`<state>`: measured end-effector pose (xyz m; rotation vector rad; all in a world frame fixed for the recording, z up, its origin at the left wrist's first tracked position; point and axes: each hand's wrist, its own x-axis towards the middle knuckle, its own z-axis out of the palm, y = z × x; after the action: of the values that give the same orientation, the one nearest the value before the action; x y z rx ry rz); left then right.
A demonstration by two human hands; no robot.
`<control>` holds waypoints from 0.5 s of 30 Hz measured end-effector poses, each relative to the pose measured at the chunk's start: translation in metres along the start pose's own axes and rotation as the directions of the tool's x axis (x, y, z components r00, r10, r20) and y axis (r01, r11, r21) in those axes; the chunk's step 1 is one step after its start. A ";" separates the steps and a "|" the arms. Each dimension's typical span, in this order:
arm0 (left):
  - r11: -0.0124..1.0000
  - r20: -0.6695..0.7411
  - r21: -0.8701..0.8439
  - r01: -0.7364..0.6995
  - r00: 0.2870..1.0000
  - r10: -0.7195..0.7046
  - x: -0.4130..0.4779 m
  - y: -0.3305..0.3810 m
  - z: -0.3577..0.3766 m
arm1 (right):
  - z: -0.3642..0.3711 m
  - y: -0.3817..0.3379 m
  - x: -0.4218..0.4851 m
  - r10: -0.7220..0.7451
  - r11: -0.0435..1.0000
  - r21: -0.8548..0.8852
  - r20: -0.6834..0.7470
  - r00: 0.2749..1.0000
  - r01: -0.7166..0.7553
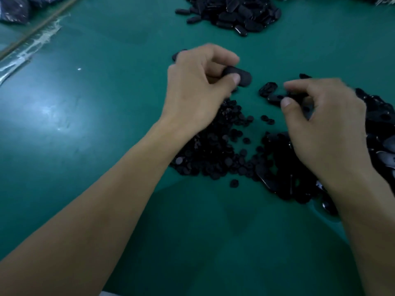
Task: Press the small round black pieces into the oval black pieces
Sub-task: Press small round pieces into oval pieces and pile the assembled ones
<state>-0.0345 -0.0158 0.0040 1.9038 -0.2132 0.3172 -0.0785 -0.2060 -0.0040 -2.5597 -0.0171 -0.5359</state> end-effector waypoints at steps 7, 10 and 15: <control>0.987 -0.191 0.131 0.098 0.979 -0.072 0.034 -0.014 -0.015 | -0.006 0.008 0.001 0.332 0.898 -0.356 0.157 0.930 -0.260; 0.967 -0.217 0.207 0.147 0.971 -0.101 0.046 -0.027 -0.013 | -0.005 0.009 0.001 0.320 0.896 -0.367 0.146 0.936 -0.249; 0.933 -0.182 0.310 0.180 0.975 -0.128 0.050 -0.043 -0.009 | -0.003 0.008 0.001 0.278 0.903 -0.358 0.063 0.959 -0.238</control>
<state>0.0250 0.0075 -0.0156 2.1940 0.1043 0.4152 -0.0776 -0.2145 -0.0057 -2.8700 0.4085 -0.3111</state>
